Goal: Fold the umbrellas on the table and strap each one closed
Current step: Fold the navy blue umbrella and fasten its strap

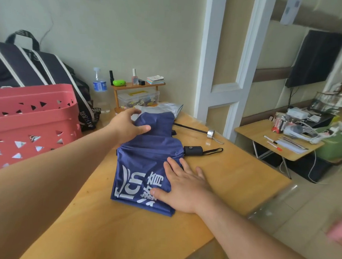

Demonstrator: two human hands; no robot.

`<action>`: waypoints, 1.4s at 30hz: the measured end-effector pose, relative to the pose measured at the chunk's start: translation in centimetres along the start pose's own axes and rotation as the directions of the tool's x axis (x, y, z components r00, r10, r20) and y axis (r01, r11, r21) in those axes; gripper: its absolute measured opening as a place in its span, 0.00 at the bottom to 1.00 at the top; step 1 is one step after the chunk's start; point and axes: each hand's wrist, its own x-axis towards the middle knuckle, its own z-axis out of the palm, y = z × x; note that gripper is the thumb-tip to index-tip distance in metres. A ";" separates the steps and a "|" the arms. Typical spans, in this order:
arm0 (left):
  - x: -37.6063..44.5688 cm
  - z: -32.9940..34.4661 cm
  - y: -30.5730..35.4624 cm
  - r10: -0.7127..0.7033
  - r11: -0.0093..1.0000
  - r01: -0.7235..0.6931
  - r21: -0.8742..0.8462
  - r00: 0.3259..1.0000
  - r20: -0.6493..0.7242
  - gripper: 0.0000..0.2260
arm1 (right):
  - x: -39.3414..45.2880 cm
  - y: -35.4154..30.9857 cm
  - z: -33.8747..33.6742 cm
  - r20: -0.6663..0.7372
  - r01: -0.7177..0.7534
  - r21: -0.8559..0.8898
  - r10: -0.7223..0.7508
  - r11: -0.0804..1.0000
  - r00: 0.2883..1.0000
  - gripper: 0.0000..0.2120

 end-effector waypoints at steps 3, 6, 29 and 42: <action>-2.0 -1.0 -0.5 0.077 0.897 -0.091 -0.432 0.996 -0.051 0.34 | 0.0 0.0 0.0 0.001 -0.001 0.000 0.001 1.000 1.000 0.51; -4.8 -1.0 -1.6 0.096 0.722 -0.162 -0.672 0.986 -0.134 0.27 | 0.0 0.0 -0.1 0.006 -0.006 -0.003 0.006 1.000 1.000 0.51; -5.8 -0.2 -4.3 0.009 0.538 -0.206 -0.817 0.971 -0.239 0.11 | -0.6 -0.3 -0.4 0.019 -0.002 -0.015 0.003 1.000 1.000 0.48; -6.1 0.0 -3.6 -0.037 0.547 -0.189 -0.815 0.968 -0.249 0.08 | -0.5 -1.7 -2.5 -0.650 0.127 0.359 0.150 0.925 0.745 0.27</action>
